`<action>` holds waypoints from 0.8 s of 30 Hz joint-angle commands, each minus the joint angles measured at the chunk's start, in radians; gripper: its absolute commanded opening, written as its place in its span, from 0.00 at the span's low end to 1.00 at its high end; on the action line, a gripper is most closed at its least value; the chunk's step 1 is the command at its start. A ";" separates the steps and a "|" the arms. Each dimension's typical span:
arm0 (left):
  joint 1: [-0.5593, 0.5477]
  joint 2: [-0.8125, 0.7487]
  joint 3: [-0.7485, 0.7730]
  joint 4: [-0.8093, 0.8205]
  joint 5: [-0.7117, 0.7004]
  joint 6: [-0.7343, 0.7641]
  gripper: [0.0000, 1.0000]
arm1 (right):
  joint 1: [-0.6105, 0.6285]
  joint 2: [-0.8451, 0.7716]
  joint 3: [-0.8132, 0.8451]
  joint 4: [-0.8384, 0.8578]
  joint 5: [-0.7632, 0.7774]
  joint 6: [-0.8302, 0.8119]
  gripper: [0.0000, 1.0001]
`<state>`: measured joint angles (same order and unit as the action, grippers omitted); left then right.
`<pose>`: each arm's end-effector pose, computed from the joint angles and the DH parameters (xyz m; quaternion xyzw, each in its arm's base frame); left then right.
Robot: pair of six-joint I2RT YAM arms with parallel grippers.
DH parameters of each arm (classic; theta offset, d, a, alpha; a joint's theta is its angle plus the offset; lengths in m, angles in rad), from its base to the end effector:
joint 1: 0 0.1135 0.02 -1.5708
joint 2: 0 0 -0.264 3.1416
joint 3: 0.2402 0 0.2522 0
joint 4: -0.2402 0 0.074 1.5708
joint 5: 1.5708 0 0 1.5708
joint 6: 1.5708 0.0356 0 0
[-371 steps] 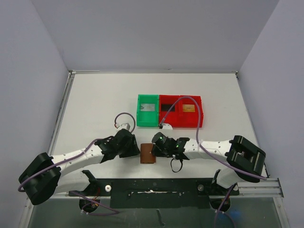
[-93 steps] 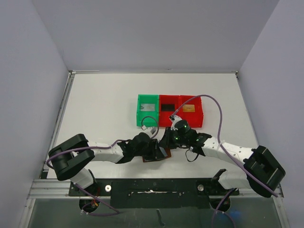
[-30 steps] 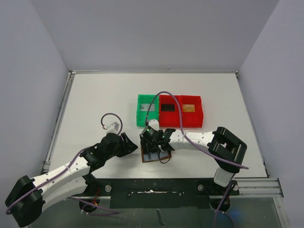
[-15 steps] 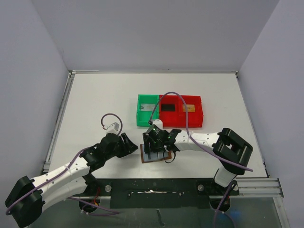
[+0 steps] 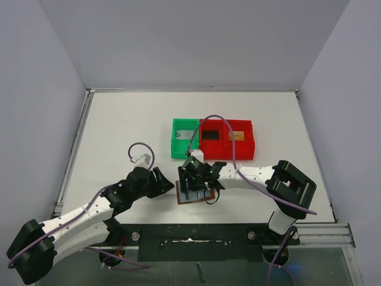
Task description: Take the credit cards out of the card holder
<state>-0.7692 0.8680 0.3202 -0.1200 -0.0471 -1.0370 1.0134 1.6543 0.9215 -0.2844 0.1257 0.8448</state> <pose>0.1274 -0.1210 0.1707 -0.1303 0.8901 -0.3294 0.2867 0.1740 0.2707 0.1643 -0.0637 0.9581 0.1823 0.2117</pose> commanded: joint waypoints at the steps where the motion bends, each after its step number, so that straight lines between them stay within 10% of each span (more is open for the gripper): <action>1: 0.007 -0.010 -0.003 0.066 0.006 0.008 0.49 | 0.003 0.016 0.054 -0.071 0.062 -0.018 0.68; 24: 0.007 -0.029 -0.019 0.112 0.049 0.005 0.49 | -0.052 -0.068 -0.079 0.152 -0.113 0.039 0.55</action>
<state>-0.7692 0.8574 0.3031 -0.0967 -0.0296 -1.0378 0.9733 1.6279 0.8635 -0.1986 0.0479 0.8669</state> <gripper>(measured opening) 0.492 0.556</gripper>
